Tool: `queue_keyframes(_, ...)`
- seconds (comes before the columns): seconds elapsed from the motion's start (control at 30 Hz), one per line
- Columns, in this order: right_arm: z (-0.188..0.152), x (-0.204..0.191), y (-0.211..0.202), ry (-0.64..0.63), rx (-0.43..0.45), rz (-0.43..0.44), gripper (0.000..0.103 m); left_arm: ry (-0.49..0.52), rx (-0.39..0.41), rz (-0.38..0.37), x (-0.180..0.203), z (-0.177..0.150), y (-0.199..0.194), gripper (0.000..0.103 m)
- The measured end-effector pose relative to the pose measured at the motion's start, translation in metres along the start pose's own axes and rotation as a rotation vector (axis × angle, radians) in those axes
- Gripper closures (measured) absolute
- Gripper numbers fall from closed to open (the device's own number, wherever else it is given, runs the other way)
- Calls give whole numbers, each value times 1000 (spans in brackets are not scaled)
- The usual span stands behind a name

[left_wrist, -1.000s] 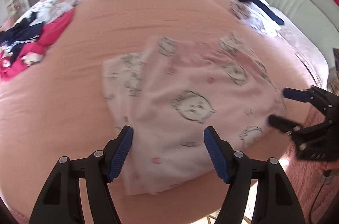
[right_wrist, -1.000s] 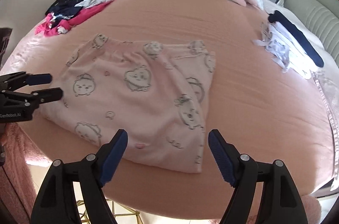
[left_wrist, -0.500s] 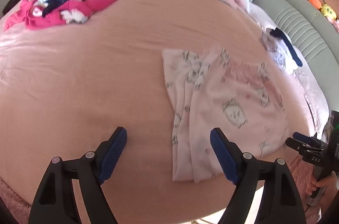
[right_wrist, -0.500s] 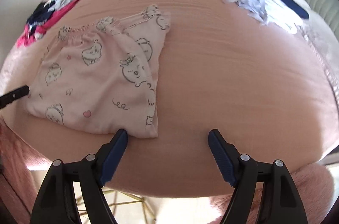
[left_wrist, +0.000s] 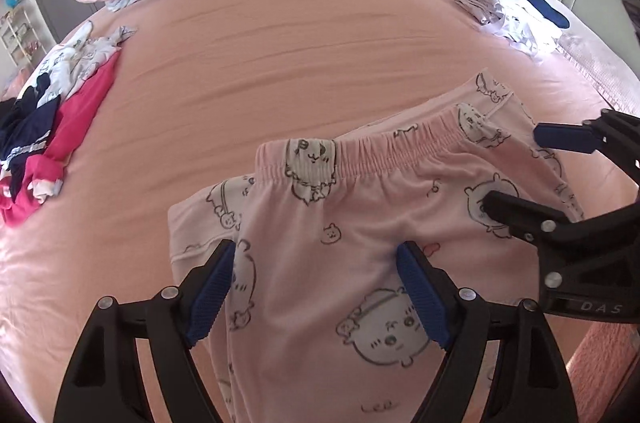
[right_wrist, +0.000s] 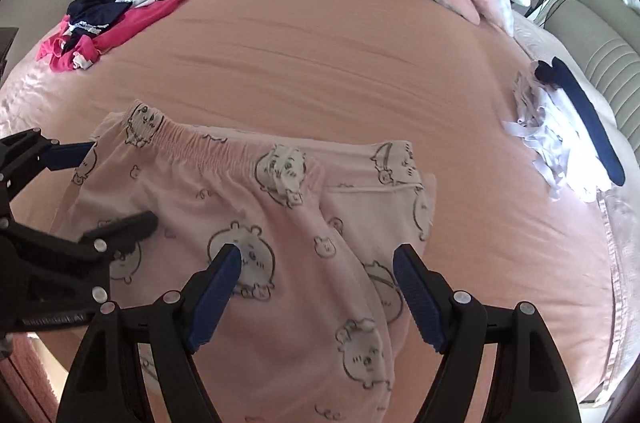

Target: Fold clothes

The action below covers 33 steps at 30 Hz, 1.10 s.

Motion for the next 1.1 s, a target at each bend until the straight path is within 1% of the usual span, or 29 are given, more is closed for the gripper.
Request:
queue_keyframes(0.07, 4, -3, 16, -21, -35, 1, 25, -12, 8, -26, -6, 6, 2, 21)
queue_keyframes(0.1, 7, -4, 21, -22, -36, 15, 25, -21, 11, -38, -9, 8, 3, 21)
queue_keyframes(0.17, 16, -1, 22, -2, -26, 60, 25, -43, 19, -59, -16, 11, 1, 21)
queue_keyframes(0.27, 31, 10, 20, 66, -26, 142, 25, -77, 30, -91, -25, 15, -2, 22)
queue_keyframes(0.3, 36, 12, 20, 83, -27, 165, 25, -88, 33, -112, -27, 17, -2, 22)
queue_keyframes(0.37, 42, 14, 20, 102, -28, 190, 25, -118, 42, -200, -31, 23, -1, 22)
queue_keyframes(0.43, 42, 13, 20, 110, -34, 211, 25, -188, 53, -332, -39, 27, -2, 22)
queue_keyframes(0.47, 43, 14, 19, 114, -36, 239, 25, -222, 49, -366, -45, 27, -4, 22)
queue_keyframes(0.5, 42, 16, 17, 118, -36, 268, 25, -234, 58, -355, -50, 26, -11, 22)
queue_keyframes(0.53, 39, 18, 14, 122, -39, 288, 25, -227, 78, -308, -54, 24, -20, 22)
queue_keyframes(0.57, 34, 22, 10, 128, -45, 289, 25, -212, 92, -261, -57, 21, -29, 22)
queue_keyframes(0.63, 21, 29, -4, 146, -27, 241, 25, -157, 100, -175, -53, 8, -44, 22)
queue_keyframes(0.7, 5, 30, -23, 149, 28, 201, 25, -115, 84, -121, -46, -12, -49, 22)
queue_keyframes(0.77, -9, 25, -35, 115, 78, 134, 25, -91, 85, -93, -37, -33, -49, 22)
queue_keyframes(0.83, -22, 19, -46, 71, 123, 59, 25, -90, 140, -107, -27, -47, -51, 22)
queue_keyframes(0.87, -28, 9, -47, 30, 127, 60, 25, -90, 167, -114, -22, -55, -52, 21)
queue_keyframes(0.9, -34, -6, -46, -25, 119, 89, 25, -84, 179, -114, -18, -61, -51, 21)
queue_keyframes(0.93, -39, -17, -44, -62, 114, 107, 25, -69, 160, -97, -16, -67, -46, 22)
queue_keyframes(1.0, -48, -34, -38, -103, 107, 115, 25, -42, 100, -36, -18, -76, -34, 22)
queue_keyframes(1.07, -55, -38, -25, -115, 75, 81, 25, -39, 61, -1, -27, -84, -26, 21)
queue_keyframes(1.1, -58, -38, -19, -116, 61, 70, 25, -56, 47, -8, -34, -88, -25, 21)
Point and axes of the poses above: each gripper's, at about its wrist camera, not at the fingertips, and y roughly the way its jaws point, x to its right, z to its top, the point moved 10 cm from there along y, roughly the way its jaws point, and after that the axes turned 15 degrees about -x, right-handed, at the moved point
